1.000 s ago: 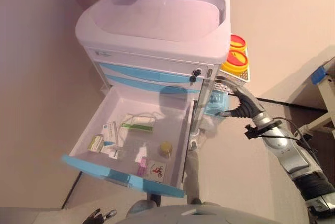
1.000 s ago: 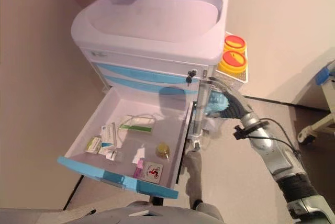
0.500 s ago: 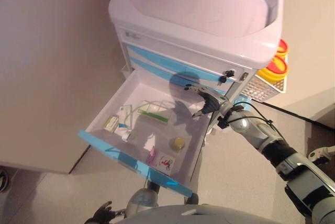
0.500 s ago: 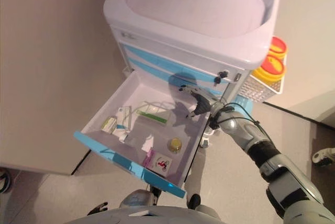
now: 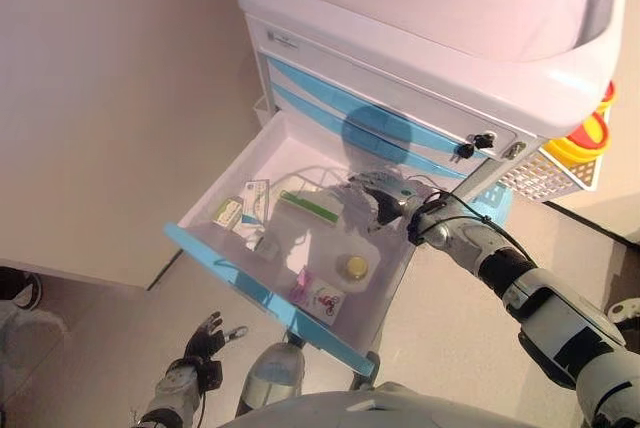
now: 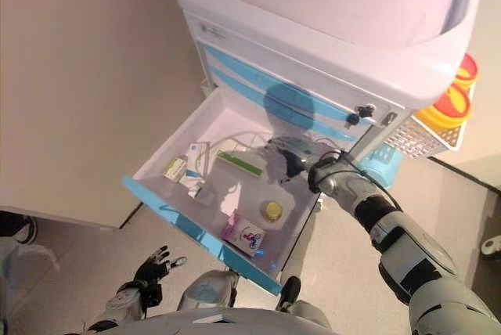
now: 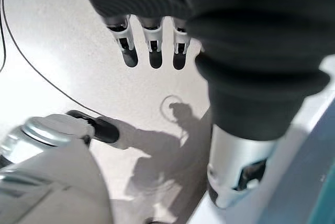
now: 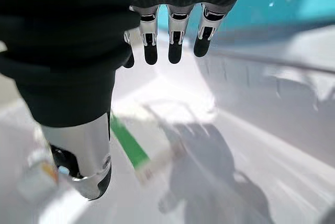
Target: Open the drawer and pick up the medicine
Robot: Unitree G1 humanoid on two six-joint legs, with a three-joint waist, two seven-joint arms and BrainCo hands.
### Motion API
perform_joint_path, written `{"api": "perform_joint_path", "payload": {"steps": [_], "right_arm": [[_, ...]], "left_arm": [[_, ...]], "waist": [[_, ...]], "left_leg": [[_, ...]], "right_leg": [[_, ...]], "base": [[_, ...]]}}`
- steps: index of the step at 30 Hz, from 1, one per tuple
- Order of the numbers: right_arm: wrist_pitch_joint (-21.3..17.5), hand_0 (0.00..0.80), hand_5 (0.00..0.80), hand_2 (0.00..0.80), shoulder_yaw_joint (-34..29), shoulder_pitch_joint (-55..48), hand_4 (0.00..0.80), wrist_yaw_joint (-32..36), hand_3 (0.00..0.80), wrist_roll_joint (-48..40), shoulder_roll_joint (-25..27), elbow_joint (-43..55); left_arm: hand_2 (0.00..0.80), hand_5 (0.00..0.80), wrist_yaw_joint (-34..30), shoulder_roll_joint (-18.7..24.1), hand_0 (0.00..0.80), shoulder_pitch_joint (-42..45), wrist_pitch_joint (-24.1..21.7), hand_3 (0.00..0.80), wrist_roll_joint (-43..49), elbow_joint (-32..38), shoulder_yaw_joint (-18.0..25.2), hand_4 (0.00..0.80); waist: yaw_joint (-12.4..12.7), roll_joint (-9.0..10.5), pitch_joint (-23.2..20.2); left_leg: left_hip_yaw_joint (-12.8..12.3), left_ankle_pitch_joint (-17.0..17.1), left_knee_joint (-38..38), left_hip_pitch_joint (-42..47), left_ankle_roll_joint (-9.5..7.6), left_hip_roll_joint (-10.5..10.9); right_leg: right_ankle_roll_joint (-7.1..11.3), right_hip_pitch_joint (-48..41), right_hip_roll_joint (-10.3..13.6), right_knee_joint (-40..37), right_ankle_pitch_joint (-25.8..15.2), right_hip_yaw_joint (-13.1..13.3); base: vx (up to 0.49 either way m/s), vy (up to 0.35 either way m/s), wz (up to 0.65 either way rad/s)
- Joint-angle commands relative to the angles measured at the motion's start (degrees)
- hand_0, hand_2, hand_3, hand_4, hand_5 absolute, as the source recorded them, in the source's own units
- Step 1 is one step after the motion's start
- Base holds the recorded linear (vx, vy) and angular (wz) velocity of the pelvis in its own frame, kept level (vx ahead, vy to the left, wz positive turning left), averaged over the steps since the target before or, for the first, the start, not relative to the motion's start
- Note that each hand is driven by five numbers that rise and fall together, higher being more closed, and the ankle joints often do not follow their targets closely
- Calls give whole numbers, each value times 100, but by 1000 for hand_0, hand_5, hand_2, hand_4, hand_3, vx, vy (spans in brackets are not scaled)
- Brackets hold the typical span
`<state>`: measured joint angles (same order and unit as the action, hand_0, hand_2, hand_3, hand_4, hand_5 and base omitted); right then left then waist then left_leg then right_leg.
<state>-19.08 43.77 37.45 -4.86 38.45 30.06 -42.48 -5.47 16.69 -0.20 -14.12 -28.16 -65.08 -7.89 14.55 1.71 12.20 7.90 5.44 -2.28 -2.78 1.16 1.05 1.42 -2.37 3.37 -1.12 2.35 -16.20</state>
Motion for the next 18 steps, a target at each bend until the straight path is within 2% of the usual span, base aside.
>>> {"api": "perform_joint_path", "payload": {"steps": [1, 11, 18], "right_arm": [[-309, 0, 0, 0, 325, 548, 0, -88, 0, 218, -101, 15], [-555, 0, 0, 0, 794, 593, 0, 54, 0, 658, -69, -315], [-1303, 0, 0, 0, 964, 467, 0, 290, 0, 806, 2, -141]], "left_arm": [[0, 0, -49, 147, 0, -16, -183, 0, -235, 82, 66, 0], [0, 0, -13, 336, 0, -10, -52, 0, -129, 164, 366, 0], [0, 0, -11, 420, 0, -8, 59, 0, -56, 225, 489, 0]], "waist": [[156, 152, 4], [309, 273, 23], [312, 359, -27]], "left_leg": [[-86, -636, 131, -182, -182, 334], [-2, -593, 33, -193, -176, 314], [6, -588, -23, -146, -166, 297]], "right_leg": [[375, 412, 434, 219, -196, 239], [401, 399, 393, 176, -204, 184], [425, 361, 364, 125, -215, 202]], "base": [[6, -27, 7], [10, -41, 1], [10, -11, 0]]}}
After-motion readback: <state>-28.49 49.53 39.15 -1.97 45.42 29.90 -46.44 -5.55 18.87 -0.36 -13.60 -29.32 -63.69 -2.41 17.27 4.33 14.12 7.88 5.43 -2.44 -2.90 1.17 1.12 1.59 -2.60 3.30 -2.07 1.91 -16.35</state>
